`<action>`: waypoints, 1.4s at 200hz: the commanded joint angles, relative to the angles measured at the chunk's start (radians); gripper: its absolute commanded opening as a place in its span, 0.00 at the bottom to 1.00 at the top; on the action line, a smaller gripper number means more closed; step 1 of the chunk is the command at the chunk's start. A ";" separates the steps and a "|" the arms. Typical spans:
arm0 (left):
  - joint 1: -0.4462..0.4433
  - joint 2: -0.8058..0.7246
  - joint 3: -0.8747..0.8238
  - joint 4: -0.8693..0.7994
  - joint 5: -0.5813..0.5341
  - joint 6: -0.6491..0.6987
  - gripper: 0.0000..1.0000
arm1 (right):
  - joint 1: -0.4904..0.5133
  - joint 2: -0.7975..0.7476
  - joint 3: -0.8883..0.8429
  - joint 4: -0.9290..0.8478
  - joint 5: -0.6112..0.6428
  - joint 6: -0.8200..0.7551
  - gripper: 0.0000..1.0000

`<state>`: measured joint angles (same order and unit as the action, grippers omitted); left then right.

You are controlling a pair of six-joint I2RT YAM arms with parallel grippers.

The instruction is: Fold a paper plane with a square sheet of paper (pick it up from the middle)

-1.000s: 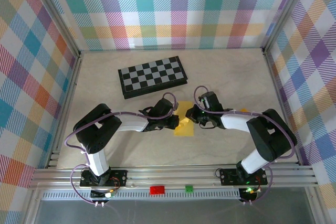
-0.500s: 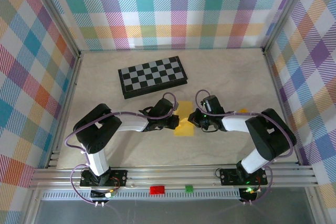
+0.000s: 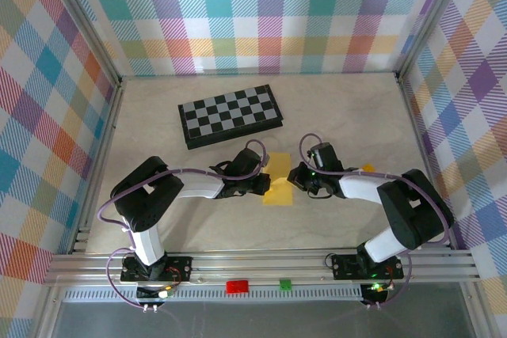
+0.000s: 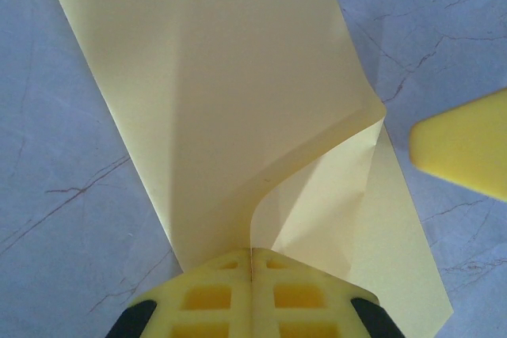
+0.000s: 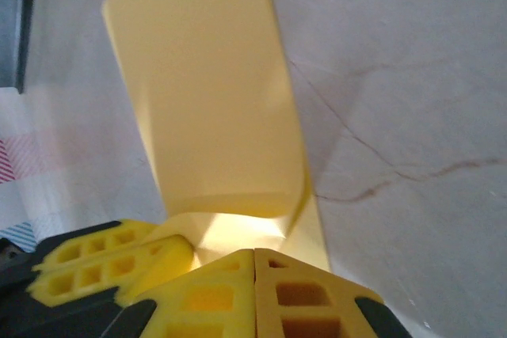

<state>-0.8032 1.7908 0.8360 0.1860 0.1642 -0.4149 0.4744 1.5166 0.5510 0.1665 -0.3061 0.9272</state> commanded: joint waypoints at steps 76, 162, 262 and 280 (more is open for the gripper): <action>0.004 0.038 0.003 -0.118 -0.015 0.013 0.00 | -0.010 -0.039 0.008 0.007 -0.019 -0.011 0.09; 0.003 0.047 0.017 -0.127 -0.017 0.012 0.00 | -0.009 -0.064 0.001 0.027 -0.037 0.008 0.09; 0.002 0.044 0.019 -0.129 -0.019 0.016 0.00 | 0.004 -0.098 -0.017 0.042 -0.041 0.022 0.13; 0.002 0.042 0.016 -0.130 -0.021 0.017 0.00 | 0.016 -0.088 -0.016 0.053 -0.045 0.024 0.13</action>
<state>-0.8032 1.7962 0.8623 0.1406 0.1638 -0.4099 0.4755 1.4231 0.5476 0.1894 -0.3309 0.9421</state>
